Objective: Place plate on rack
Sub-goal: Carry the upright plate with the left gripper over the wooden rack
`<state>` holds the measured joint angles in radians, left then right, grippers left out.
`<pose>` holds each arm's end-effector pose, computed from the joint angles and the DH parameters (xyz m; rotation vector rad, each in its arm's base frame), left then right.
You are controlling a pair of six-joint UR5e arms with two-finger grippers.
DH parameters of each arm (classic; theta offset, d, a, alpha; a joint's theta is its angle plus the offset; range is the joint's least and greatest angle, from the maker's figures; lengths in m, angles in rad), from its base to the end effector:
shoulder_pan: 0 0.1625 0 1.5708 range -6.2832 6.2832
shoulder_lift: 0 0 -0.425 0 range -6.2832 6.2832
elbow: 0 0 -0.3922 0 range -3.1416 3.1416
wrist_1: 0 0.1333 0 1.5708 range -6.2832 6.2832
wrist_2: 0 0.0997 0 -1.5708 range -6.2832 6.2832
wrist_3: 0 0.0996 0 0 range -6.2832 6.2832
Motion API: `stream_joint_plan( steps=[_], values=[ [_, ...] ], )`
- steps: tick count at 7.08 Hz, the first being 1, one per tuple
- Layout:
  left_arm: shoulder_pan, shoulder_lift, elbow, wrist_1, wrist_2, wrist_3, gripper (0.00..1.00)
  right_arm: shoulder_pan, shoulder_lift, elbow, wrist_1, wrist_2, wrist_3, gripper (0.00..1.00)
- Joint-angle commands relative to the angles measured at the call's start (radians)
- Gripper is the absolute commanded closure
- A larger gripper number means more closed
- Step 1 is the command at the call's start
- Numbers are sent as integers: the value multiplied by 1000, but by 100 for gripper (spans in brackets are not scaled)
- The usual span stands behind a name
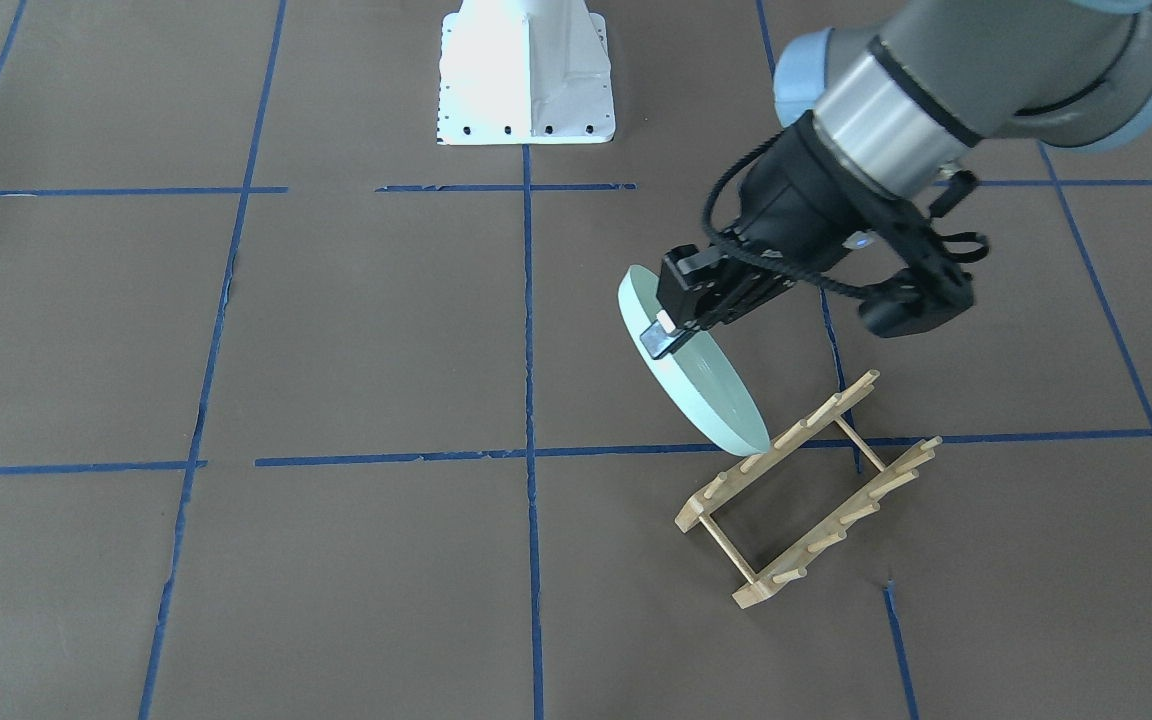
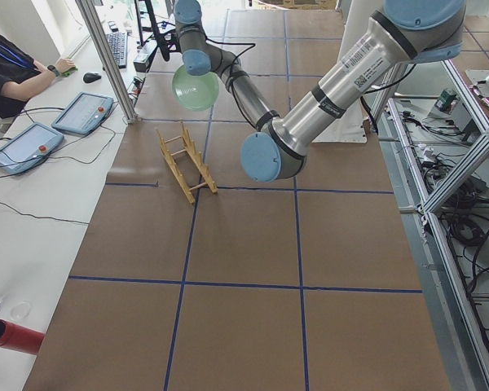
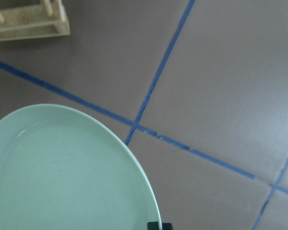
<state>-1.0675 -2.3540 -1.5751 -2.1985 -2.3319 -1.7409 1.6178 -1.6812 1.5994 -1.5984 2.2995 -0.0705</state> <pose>0.2633 -0.6122 0.0984 0.0166 1.4756 -0.4709 0.0873 -0.4314 0.7017 -0.0616 -0.7328 0.0174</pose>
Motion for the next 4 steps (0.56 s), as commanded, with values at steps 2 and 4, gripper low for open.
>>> stream_joint_plan(
  steps=[2,4],
  values=[
    [-80,129,100,-602,73,-172,100,0,0,-1,0,0,0,0],
    [-74,169,232,-927,216,-227,100,0,0,-1,0,0,0,0]
  ],
)
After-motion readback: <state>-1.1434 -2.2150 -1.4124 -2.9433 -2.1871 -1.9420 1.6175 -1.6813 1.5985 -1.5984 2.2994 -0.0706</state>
